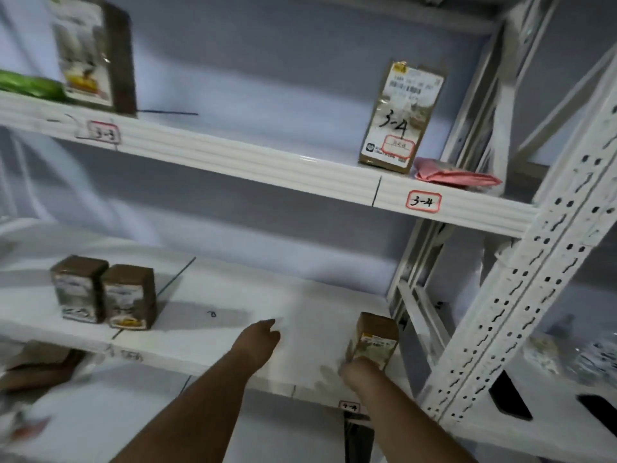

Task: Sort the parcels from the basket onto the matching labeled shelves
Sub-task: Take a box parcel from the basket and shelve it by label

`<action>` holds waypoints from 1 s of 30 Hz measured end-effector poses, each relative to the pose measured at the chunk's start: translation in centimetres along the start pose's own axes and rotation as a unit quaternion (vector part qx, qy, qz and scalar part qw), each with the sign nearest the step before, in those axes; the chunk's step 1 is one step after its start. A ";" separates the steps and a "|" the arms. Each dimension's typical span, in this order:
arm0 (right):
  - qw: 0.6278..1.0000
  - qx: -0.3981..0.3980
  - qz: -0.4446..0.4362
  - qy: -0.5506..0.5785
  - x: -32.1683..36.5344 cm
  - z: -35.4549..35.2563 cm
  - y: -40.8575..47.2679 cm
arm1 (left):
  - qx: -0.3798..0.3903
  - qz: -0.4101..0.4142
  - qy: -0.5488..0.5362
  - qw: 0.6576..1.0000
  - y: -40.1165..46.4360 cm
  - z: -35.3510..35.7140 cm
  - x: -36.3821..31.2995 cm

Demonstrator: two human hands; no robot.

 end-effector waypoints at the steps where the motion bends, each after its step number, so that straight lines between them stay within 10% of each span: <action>1: 0.999 0.005 -0.030 -0.027 2.6 0.6 -0.8 | -0.015 0.010 0.011 1.000 -0.2 -2.7 0.4; 7: 0.949 0.008 -0.251 -0.190 21.4 9.4 -8.5 | -0.194 0.123 0.293 0.928 -3.9 -23.7 7.0; 16: 0.800 0.044 -0.567 -0.191 49.8 27.4 -31.2 | -0.306 -0.086 0.408 0.856 -13.9 -58.2 26.0; 30: 0.628 0.159 -0.733 -0.209 69.5 56.8 -50.1 | -0.388 -0.362 0.381 0.757 -25.0 -77.9 47.9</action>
Point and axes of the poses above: each hand's wrist, its own y-axis towards the middle knuckle, its own z-axis out of the palm, x = y × z, the point moved 5 cm from there along y, towards the middle knuckle, and after that the axes turned 9 degrees about -x, right-handed, at the moved point
